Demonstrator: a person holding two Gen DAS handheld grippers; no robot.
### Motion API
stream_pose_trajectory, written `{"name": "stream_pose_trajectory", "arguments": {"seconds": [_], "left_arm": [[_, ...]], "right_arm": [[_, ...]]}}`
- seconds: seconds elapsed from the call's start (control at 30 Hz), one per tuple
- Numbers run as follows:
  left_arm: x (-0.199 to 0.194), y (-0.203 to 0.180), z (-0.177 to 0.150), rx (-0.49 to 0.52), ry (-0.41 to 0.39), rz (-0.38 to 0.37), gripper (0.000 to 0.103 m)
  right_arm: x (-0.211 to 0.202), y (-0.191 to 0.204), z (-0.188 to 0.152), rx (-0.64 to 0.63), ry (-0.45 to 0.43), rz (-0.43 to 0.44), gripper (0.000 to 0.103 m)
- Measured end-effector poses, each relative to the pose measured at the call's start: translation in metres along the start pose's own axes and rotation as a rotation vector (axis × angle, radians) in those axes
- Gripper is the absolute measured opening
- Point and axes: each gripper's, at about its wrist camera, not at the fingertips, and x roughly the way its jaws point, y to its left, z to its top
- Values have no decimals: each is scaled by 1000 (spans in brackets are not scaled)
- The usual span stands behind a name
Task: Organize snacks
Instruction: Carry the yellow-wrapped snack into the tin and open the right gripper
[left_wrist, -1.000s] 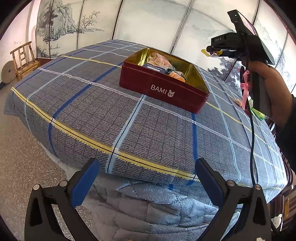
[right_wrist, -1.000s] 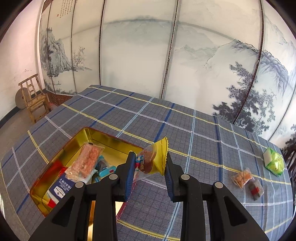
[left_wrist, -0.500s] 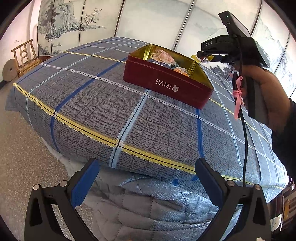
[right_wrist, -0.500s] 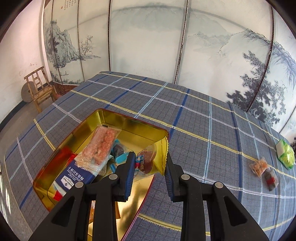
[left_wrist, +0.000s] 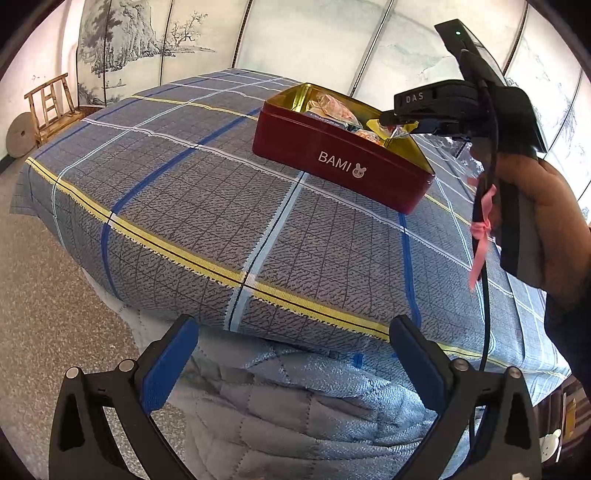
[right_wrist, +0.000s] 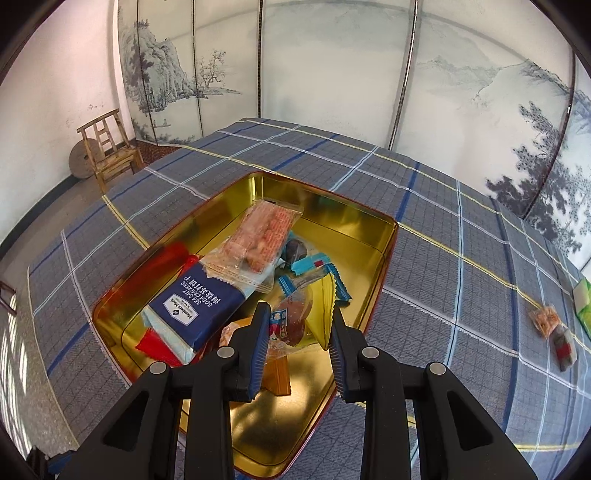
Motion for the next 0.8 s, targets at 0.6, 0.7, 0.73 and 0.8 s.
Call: {"name": "stream_pose_trajectory", "arguments": {"seconds": [0.6,0.7,0.73,0.8], "left_arm": [[3,0,-1,17,19,16,102],[3,-2,0,23,23,23,102],[3,-2,0,26,23,26,102],[4,-5,1,31,24,34,102]], "right_arm": [[40,-5,11,31,71,17,32],[44,-6,10,32,69,24,32],[45,-5,10,29,71,24,32],[47,-4,10,25,79,46,32]]}}
